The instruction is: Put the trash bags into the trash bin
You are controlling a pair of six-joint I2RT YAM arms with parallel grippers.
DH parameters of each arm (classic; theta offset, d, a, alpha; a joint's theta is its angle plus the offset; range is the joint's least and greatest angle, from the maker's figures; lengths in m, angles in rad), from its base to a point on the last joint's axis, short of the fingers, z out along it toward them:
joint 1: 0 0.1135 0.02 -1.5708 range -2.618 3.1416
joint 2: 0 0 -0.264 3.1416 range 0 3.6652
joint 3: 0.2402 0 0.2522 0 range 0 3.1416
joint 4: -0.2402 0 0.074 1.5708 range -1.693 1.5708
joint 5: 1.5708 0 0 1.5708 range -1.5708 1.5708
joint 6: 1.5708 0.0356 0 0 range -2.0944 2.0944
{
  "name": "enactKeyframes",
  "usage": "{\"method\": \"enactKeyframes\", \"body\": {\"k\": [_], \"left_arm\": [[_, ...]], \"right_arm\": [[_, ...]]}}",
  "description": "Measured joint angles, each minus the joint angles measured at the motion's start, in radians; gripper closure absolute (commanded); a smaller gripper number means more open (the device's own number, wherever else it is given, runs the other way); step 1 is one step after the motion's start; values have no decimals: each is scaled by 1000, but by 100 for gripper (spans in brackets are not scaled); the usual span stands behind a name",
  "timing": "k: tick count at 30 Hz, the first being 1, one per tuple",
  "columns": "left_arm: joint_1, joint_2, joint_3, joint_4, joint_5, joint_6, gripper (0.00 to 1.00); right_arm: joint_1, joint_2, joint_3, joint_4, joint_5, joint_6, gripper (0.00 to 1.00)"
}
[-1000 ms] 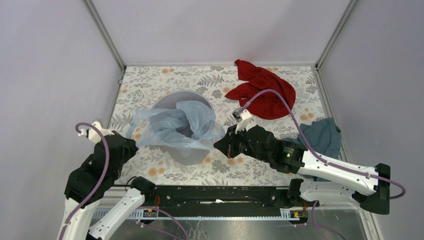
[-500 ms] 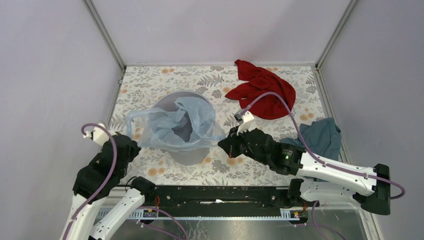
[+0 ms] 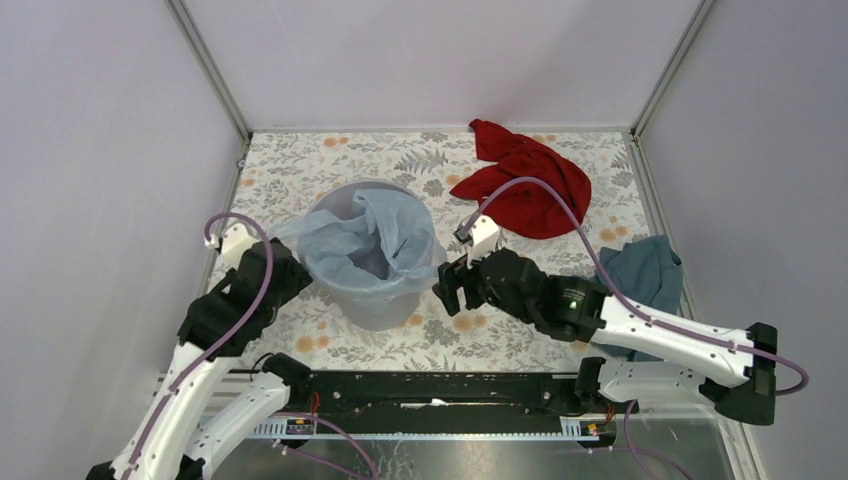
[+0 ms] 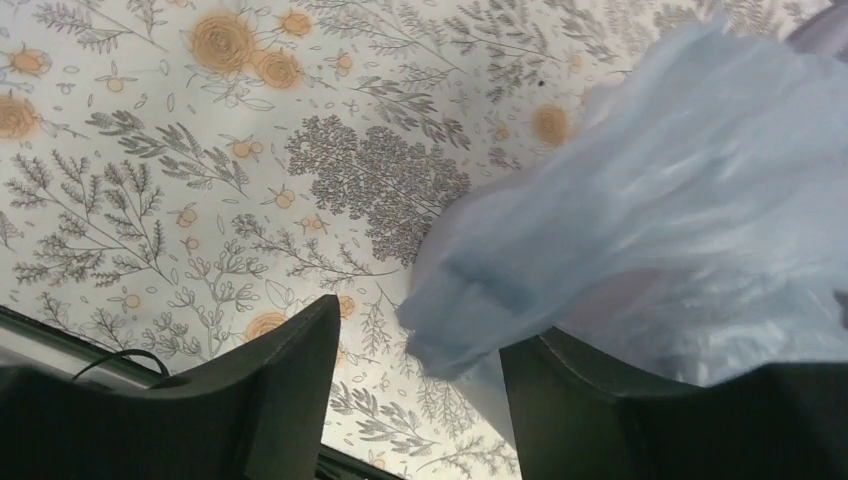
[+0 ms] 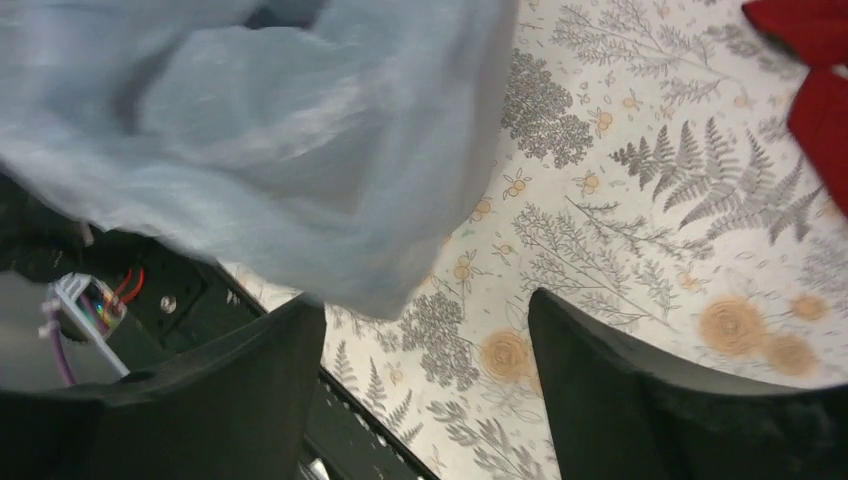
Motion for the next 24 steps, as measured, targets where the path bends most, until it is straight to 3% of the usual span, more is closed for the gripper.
{"method": "enactKeyframes", "body": {"k": [3,7,15,21,24], "left_arm": [[0,-50,34,-37,34,6,13],[0,-133,130,-92,64,7,1],[0,-177,312,-135,84,60,1],[0,-6,352,-50,130,248,1],[0,95,351,5,137,336,1]], "right_arm": [[0,-12,96,-111,-64,-53,1],[0,-20,263,-243,-159,-123,0],[0,228,697,-391,-206,-201,0],[22,479,916,-467,-136,-200,1],[51,609,1044,-521,-31,-188,9]]}}
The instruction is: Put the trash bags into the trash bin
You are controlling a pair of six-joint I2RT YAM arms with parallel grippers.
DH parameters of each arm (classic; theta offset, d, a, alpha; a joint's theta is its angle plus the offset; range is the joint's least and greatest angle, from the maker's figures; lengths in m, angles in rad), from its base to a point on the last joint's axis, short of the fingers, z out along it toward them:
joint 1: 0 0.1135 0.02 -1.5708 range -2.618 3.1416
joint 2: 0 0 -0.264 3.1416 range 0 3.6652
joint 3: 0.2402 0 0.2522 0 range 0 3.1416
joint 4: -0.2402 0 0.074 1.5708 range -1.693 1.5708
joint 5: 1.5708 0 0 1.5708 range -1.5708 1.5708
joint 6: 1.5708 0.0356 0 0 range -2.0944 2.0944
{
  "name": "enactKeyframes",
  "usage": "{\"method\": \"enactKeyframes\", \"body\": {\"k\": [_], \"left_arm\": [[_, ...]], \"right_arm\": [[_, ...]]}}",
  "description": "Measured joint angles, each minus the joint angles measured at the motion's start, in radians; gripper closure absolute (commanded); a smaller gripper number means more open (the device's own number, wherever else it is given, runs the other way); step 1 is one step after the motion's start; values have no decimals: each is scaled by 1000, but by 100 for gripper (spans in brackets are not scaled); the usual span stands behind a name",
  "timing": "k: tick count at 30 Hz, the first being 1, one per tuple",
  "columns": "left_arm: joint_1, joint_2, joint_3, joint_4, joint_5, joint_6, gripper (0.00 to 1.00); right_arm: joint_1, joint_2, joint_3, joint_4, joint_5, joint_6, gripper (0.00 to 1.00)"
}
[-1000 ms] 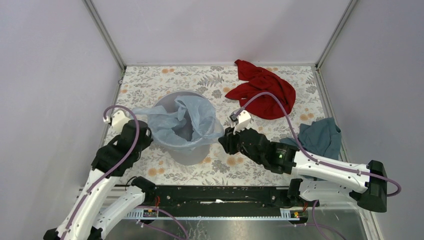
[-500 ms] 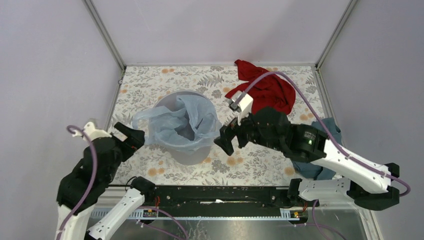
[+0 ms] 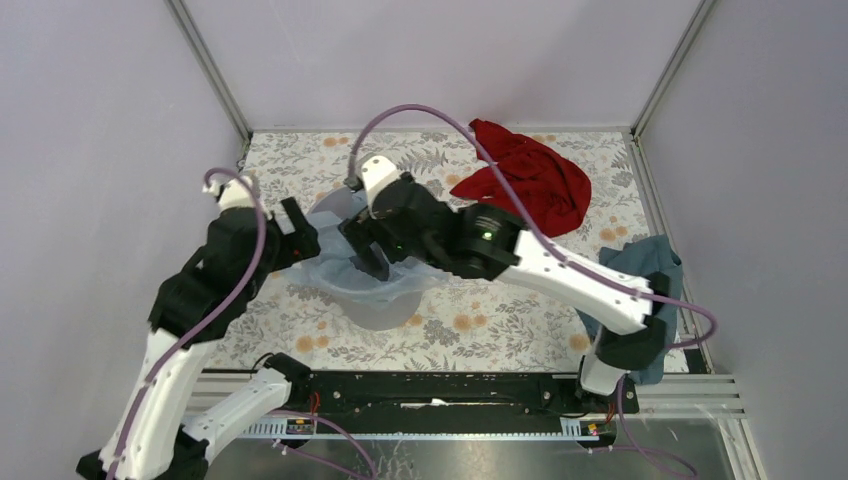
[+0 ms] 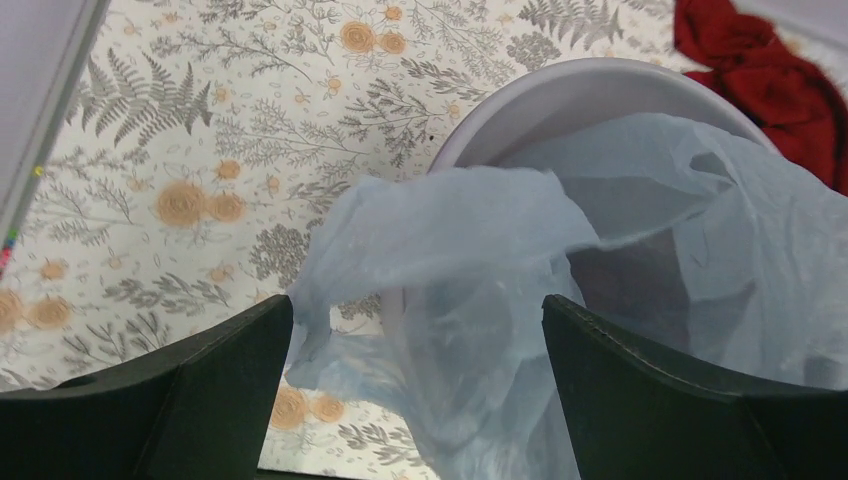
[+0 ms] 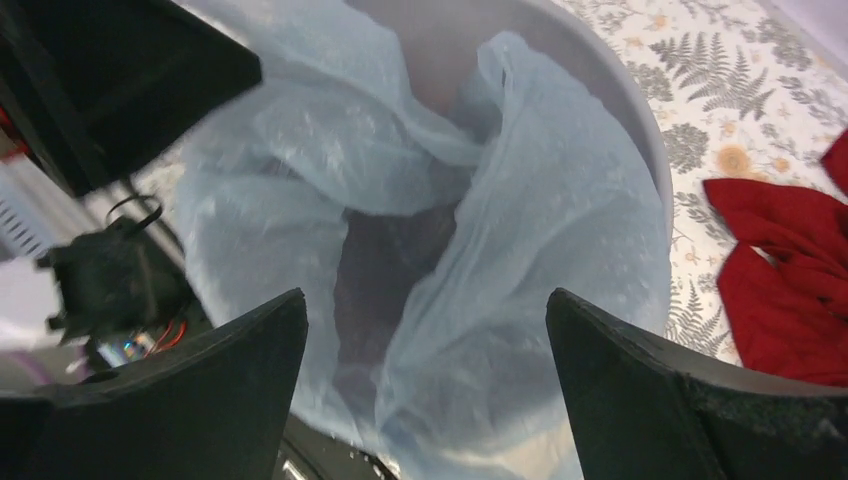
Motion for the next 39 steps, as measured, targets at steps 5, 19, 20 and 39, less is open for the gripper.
{"method": "enactKeyframes", "body": {"k": [5,19,20,39], "left_arm": [[0,104,-1,68,-21,75,4],[2,129,-40,133,-176,49,66],[2,131,-50,137,-190,48,70],[82,129,-248,204,-258,-14,81]], "right_arm": [[52,184,165,-77,222,7,40],[57,154,-27,27,456,-60,100],[50,142,-40,44,454,-68,100],[-374,-103,-347,386,-135,-144,100]]}}
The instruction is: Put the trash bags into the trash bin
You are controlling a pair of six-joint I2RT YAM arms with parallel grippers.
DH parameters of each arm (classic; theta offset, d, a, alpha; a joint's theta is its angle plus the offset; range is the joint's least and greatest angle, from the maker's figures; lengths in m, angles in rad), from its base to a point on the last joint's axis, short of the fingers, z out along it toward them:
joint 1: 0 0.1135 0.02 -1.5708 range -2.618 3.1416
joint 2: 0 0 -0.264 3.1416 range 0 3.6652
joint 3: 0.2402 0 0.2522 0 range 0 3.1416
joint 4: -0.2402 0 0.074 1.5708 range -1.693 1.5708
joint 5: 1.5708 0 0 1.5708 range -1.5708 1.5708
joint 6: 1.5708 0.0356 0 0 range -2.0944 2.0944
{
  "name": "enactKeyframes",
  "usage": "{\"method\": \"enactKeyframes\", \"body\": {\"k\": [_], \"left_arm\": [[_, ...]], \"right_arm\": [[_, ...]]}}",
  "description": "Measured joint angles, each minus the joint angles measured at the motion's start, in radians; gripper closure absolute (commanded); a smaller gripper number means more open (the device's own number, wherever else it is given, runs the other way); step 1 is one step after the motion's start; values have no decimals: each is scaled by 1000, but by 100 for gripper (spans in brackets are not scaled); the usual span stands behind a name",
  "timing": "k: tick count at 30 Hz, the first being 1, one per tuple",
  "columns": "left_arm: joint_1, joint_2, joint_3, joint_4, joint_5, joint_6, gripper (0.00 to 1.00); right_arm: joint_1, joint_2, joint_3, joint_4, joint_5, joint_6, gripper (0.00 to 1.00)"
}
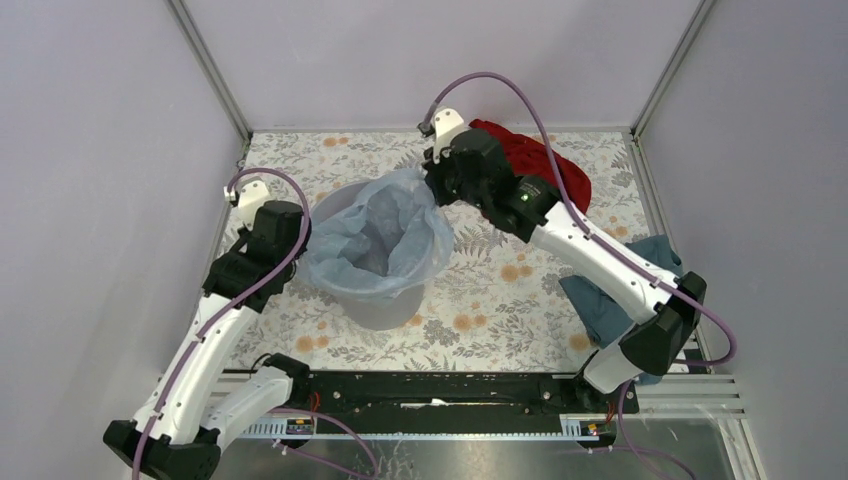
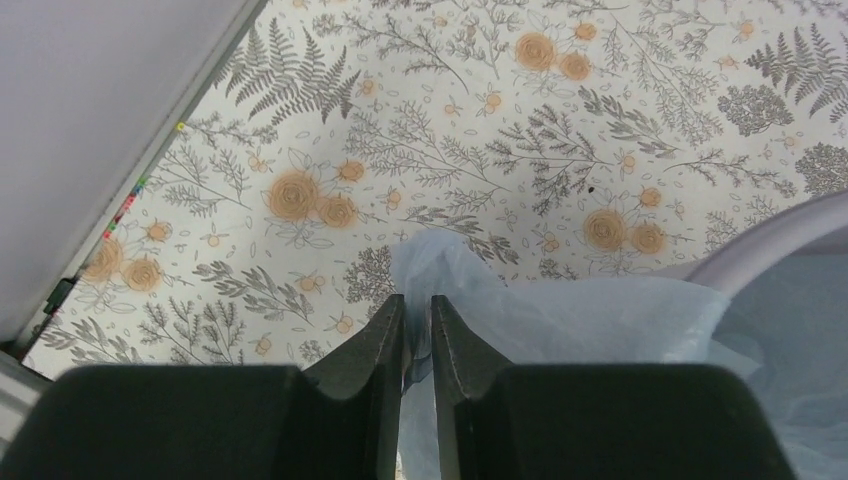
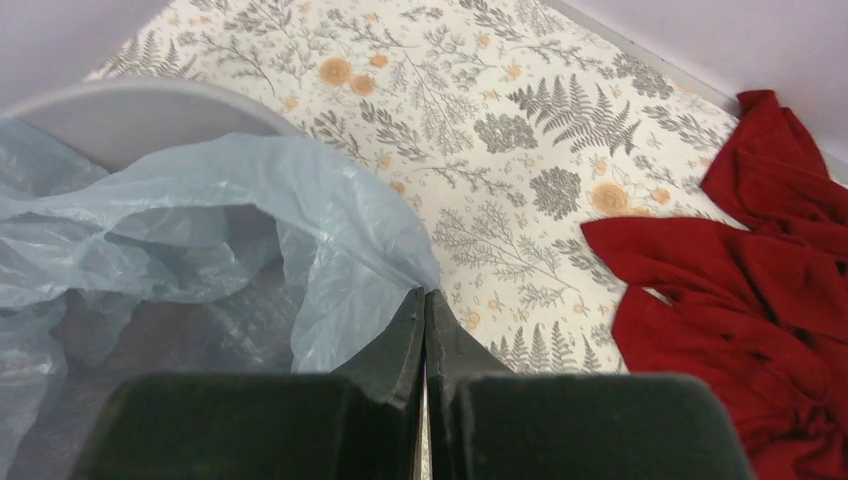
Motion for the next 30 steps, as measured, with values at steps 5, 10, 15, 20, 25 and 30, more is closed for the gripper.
{"method": "enactKeyframes", "body": {"k": [5,10,15,20,25,30], "left_arm": [[45,1,-32,47,63,-17,83],[64,-9,-69,127,164,-37,84],[68,-29,-104,185,252,-60,84],[74,-91,-184,281,332,-103,84],[76,-142,-264,383,480,-134,83],[75,-126,-273,414,595,-137,83]], "right_arm": [[-103,41,0,72,-206,14,100],[-159,138,3,119,-354,41,100],[-206,203,-5,152,-441,88,100],[-235,198,-94,227,-477,140,100],[-238,133,-270,254,-454,213,100],[-253,35,-380,253,-409,272,98]]}}
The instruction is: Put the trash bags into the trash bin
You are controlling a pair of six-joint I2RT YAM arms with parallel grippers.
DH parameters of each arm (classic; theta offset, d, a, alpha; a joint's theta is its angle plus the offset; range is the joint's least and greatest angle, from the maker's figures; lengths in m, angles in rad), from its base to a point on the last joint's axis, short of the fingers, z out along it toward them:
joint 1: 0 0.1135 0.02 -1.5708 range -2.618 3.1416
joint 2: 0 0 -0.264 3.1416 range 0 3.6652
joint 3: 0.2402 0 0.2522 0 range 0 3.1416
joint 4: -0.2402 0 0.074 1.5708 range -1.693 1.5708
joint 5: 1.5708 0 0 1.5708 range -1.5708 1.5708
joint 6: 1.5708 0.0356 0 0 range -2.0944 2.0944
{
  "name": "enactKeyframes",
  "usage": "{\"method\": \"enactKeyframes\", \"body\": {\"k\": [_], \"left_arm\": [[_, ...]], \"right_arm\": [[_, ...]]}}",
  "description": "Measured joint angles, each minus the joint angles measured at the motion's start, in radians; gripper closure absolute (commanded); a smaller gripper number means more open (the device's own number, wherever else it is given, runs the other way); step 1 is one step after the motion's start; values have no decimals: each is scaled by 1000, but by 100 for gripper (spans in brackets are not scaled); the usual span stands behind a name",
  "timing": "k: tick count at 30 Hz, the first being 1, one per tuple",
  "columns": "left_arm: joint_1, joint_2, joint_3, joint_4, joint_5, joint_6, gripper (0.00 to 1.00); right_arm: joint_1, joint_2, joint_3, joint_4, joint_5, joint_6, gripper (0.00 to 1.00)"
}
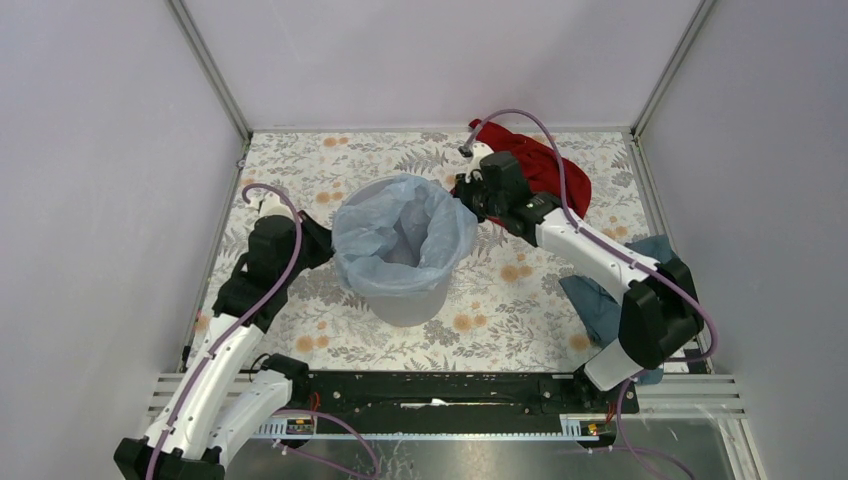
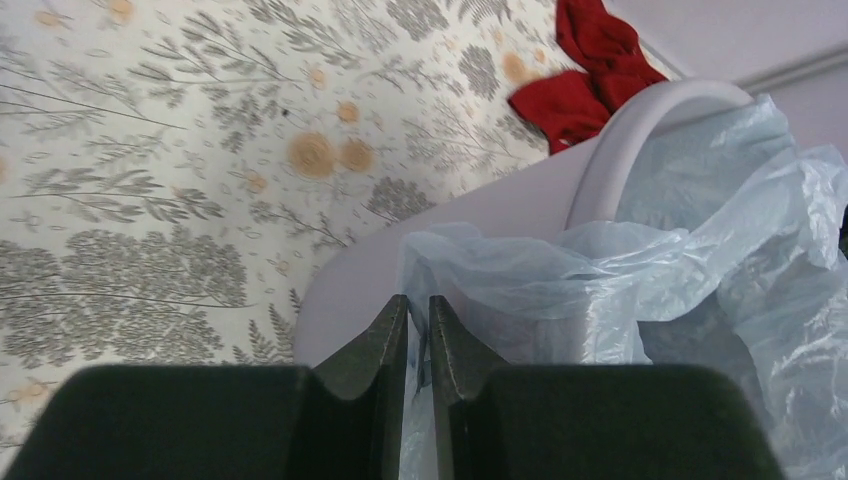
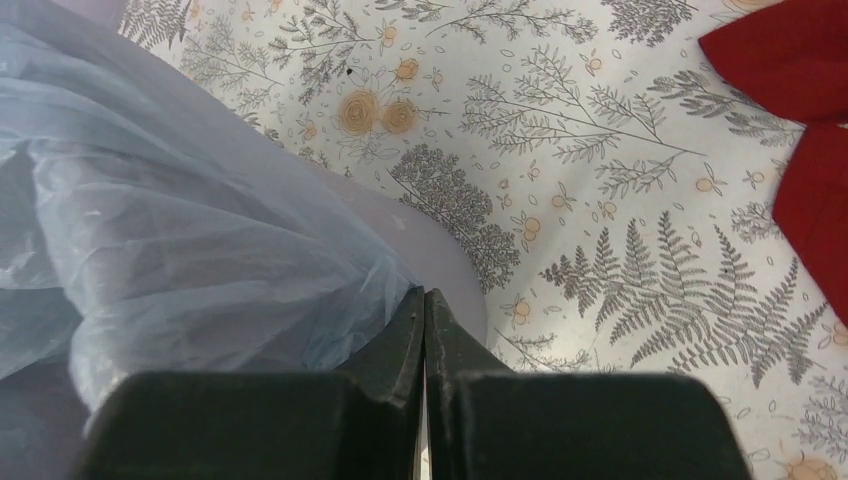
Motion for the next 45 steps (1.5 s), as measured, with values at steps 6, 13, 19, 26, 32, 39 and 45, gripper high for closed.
{"method": "enactKeyframes", "body": {"k": [6,13,19,26,32,39,45], "left_arm": [[1,23,-34,77,106,-20,91],[6,39,-135,210,142,-122,100],[-5,60,-260,142,144,-163,100],[-6,-43,-204,63,136,-156,97],[-6,-3,-171,87,165,-158,99],[-6,64,-221,128,175,-165,100],[-6,59,-322,131,179,-188,100]], "right_arm": [[-26,-43,-31,1,-44,28,82],[-45,-37,30,-40,-46,18,85],[-35,5,87,39,-49,27,88],[-89,14,-49,92,-70,60,83],[-128,10,-128,114,-99,69,73],[-141,-30,-173,115,-137,92,64],[-141,-44,-174,155,-171,119,62]]}}
